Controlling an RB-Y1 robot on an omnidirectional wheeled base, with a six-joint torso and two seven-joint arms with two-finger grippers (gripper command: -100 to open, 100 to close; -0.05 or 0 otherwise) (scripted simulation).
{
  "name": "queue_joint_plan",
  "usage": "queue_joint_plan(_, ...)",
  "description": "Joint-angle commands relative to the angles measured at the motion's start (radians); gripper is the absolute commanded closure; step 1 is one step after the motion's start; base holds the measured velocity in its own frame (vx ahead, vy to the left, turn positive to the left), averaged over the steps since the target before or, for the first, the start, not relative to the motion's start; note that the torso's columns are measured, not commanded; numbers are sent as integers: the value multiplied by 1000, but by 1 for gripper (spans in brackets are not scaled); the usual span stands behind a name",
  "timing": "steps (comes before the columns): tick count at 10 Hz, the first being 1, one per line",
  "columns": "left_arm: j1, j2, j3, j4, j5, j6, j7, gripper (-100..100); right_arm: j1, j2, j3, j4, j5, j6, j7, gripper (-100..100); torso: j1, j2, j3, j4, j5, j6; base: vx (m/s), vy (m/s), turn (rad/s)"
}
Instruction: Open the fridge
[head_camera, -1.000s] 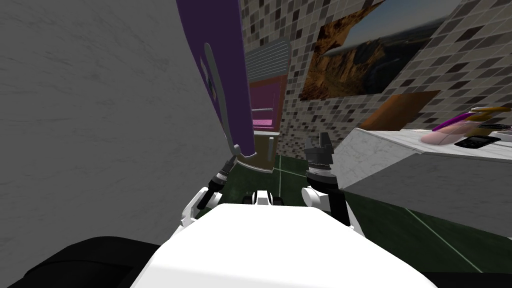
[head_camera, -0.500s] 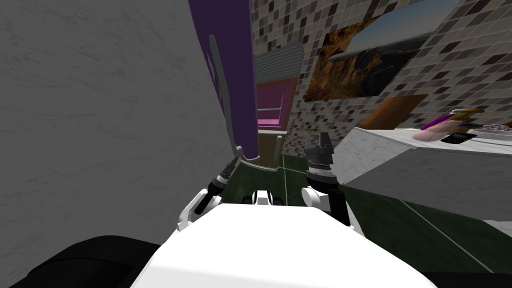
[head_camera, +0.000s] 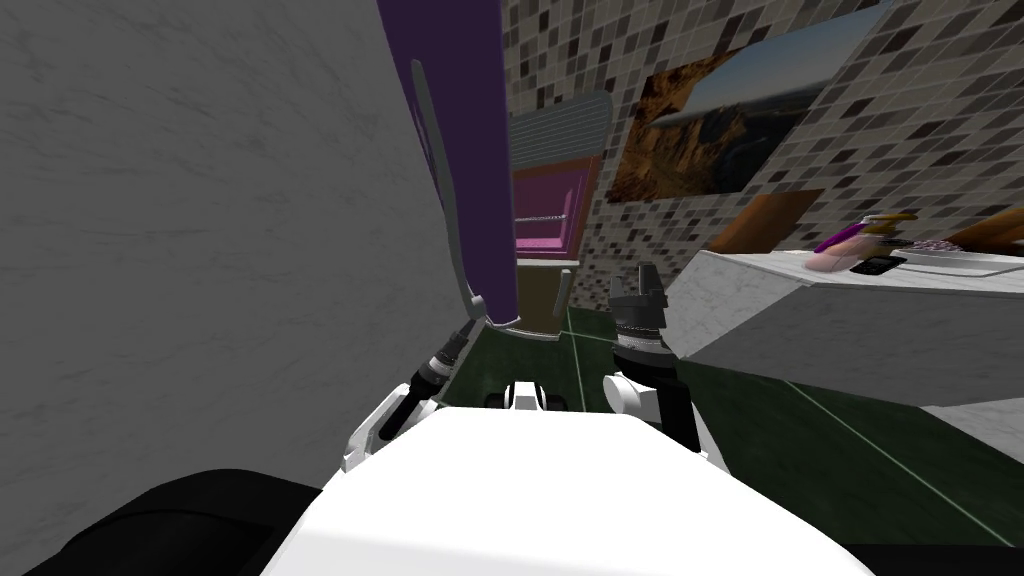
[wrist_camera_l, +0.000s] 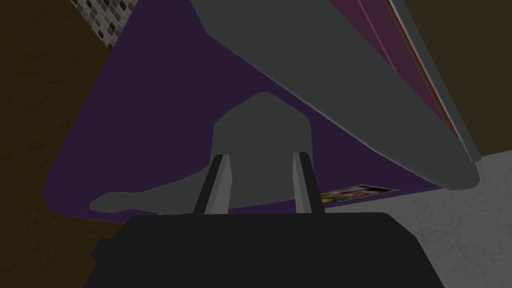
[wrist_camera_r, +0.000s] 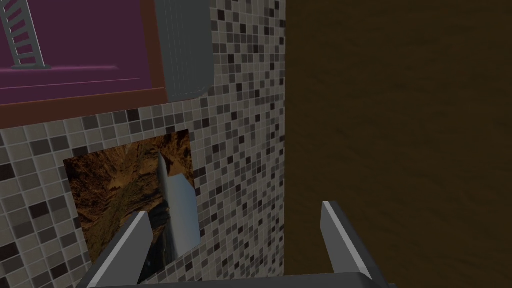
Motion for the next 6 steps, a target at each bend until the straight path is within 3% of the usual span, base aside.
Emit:
queue_joint_plan(1, 84, 49, 24, -1, 38, -82, -23, 100, 0, 0, 0, 0, 0, 0, 0, 0, 5, -1, -1, 0, 1, 0, 42, 139, -91)
queue_joint_plan(2, 94, 49, 24, -1, 38, -104, -23, 100, 0, 0, 0, 0, 0, 0, 0, 0, 5, -2, -1, 0, 2, 0, 34, 83, 22)
queue_joint_plan(3, 135, 89, 41, 1, 70, -147, -44, 100, 0, 0, 0, 0, 0, 0, 0, 0, 2, -3, -1, -2, 2, 1, 39, 122, -193)
queue_joint_plan(4, 158, 89, 41, 1, 70, -183, -44, 100, 0, 0, 0, 0, 0, 0, 0, 0, 5, -5, -2, -3, 2, 2, 24, 140, -114)
queue_joint_plan(5, 187, 129, 58, 4, 102, -215, -64, 100, 0, 0, 0, 0, 0, 0, 0, 0, 6, -4, -2, -2, 3, 1, 43, 189, -147)
queue_joint_plan(6, 219, 129, 58, 4, 102, -252, -64, 100, 0, 0, 0, 0, 0, 0, 0, 0, 10, -6, -3, -2, 3, 1, 43, 157, -89)
